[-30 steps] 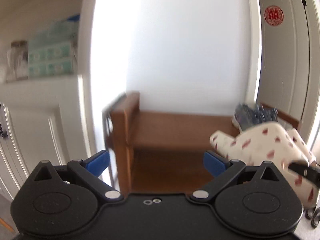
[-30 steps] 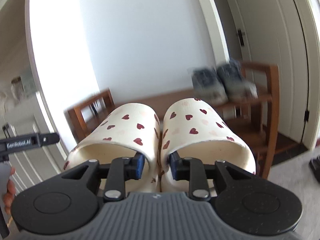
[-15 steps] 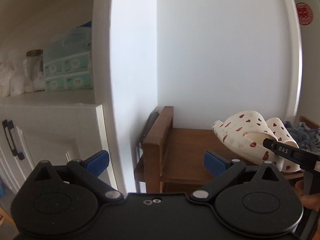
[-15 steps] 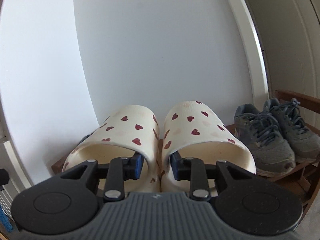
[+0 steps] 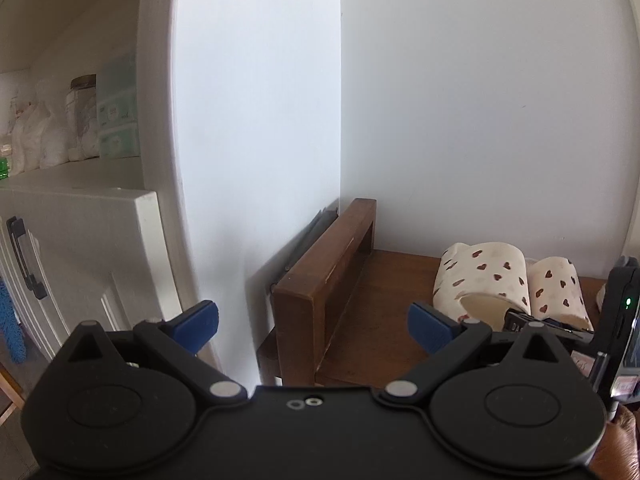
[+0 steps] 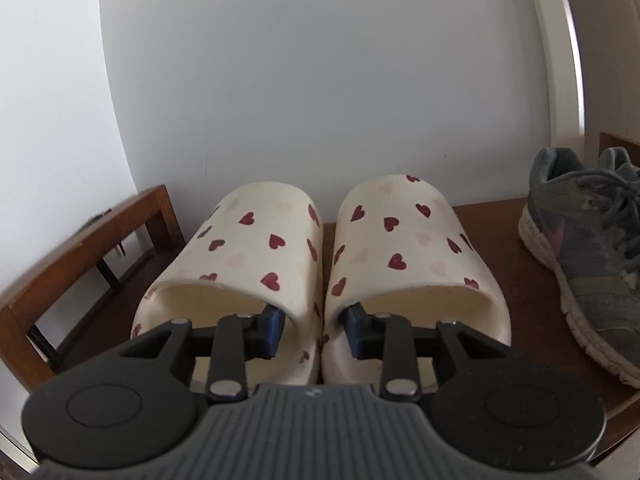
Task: Organize scattered shoes
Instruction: 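Carry the slides to the top shelf beside the sneakers and open the right tool, then move the right tool down to the pink knit slippers and close on both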
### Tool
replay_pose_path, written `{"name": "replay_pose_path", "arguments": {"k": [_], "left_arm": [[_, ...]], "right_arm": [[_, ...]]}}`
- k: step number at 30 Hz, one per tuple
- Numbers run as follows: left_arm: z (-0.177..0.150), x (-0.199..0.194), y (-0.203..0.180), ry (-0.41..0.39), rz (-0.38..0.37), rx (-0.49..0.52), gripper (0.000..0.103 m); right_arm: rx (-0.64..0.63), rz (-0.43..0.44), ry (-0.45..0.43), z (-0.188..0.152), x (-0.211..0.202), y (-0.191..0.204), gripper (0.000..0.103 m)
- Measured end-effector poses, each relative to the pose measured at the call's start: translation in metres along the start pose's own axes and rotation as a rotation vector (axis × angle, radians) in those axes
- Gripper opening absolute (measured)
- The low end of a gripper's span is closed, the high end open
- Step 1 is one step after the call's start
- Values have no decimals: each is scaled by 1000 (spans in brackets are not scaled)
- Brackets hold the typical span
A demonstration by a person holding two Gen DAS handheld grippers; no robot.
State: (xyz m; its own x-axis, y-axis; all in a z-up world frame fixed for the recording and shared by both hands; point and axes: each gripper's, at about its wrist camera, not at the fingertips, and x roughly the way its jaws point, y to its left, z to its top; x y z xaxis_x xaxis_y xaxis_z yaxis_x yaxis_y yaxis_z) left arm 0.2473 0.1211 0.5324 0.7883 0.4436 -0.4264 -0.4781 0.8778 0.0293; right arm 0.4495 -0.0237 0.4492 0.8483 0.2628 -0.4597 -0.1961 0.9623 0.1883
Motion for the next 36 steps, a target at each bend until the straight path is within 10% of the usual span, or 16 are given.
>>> {"name": "replay_pose_path", "arguments": {"k": [12, 19, 28, 32, 36], "left_arm": [[-12, -1, 0, 65, 39, 10, 102], [-41, -1, 31, 93, 77, 28, 102], [-141, -4, 87, 242, 6, 94, 102], [-187, -9, 117, 279, -44, 130, 102], [-229, -8, 147, 299, -64, 156, 102]], "right_arm": [[-48, 17, -7, -7, -28, -12, 77], [34, 171, -61, -35, -109, -43, 84], [40, 165, 369, -185, -130, -19, 83], [74, 180, 556, -268, -140, 1, 41], [104, 145, 706, -366, -148, 29, 41]]}}
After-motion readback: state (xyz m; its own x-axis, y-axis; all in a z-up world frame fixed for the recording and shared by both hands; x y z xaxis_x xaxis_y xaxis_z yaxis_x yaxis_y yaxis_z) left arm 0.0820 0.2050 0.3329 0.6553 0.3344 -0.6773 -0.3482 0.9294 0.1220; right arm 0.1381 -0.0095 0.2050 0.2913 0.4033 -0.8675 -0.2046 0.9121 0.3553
